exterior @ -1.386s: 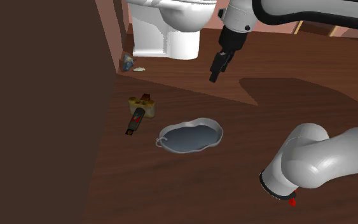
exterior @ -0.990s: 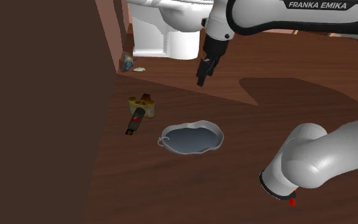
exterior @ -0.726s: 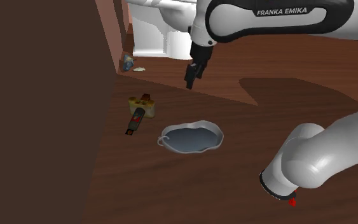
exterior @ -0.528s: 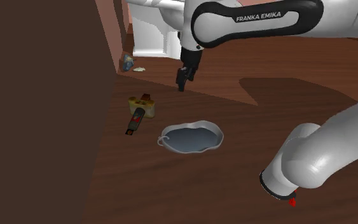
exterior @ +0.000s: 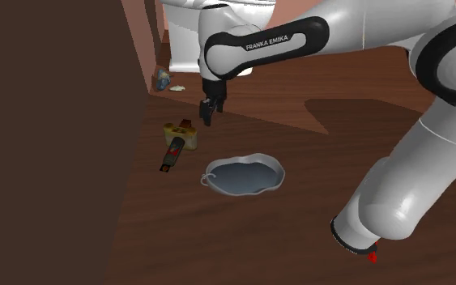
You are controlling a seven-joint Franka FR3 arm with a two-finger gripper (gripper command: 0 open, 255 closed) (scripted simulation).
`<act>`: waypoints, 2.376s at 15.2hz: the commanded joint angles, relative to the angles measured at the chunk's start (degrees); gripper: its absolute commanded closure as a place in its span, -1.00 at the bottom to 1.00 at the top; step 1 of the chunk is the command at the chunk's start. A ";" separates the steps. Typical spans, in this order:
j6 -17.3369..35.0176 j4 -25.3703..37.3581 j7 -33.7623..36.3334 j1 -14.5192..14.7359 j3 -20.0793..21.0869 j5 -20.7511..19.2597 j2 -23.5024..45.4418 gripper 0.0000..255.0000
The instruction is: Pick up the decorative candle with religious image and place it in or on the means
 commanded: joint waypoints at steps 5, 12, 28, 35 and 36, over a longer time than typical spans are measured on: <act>0.69 11.00 0.38 0.91 0.49 -2.80 14.27 -1.00; 1.89 18.30 0.61 1.99 0.32 -4.73 24.49 -1.00; 4.92 16.39 0.85 1.85 0.11 -5.08 25.63 1.00; 4.93 16.39 0.85 1.85 0.11 -5.08 25.63 1.00; 4.30 16.70 0.75 1.84 0.14 -4.99 25.31 1.00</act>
